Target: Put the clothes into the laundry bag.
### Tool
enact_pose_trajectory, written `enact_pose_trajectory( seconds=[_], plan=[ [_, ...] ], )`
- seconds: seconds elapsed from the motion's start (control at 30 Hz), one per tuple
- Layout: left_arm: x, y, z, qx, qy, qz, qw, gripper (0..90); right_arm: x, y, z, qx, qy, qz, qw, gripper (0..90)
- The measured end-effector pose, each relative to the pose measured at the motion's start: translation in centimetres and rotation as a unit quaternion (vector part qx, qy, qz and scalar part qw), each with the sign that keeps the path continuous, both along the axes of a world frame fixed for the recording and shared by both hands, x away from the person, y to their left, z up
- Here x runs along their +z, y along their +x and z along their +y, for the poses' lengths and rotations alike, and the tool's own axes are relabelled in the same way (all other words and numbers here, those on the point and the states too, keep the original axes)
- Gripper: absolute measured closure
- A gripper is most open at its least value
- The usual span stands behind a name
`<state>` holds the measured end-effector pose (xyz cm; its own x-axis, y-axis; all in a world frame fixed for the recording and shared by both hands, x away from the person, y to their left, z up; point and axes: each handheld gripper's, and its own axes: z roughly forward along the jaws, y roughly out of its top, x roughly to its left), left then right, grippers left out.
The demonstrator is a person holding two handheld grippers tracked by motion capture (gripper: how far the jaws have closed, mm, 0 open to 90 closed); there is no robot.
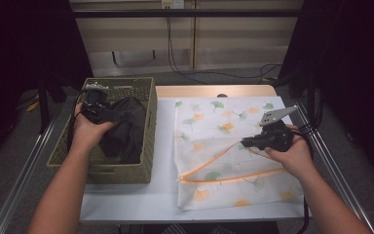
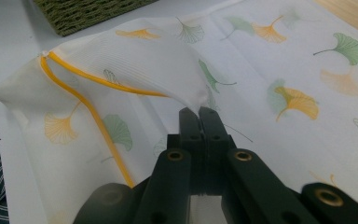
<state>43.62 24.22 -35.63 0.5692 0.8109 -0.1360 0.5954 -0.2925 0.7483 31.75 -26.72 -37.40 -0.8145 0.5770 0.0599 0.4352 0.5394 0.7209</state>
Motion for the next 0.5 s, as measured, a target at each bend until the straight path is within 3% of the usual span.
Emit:
enact_pose_trajectory(
  seconds=[0.13,0.23,0.5],
  plan=[
    [-0.3,0.7,0.5,0.005,-0.008,0.004,0.9999,0.0,0.0,0.0,0.0,-0.001,-0.001,0.001,1.0,90.0],
    [-0.5,1.1,0.8,0.005,-0.026,0.005,0.9996,0.0,-0.1,0.0,0.1,-0.002,-0.002,0.0,1.0,90.0],
    [-1.1,1.8,0.1,0.004,-0.023,0.015,0.9996,0.0,-0.2,0.0,0.1,-0.003,-0.001,0.003,1.0,90.0]
  ],
)
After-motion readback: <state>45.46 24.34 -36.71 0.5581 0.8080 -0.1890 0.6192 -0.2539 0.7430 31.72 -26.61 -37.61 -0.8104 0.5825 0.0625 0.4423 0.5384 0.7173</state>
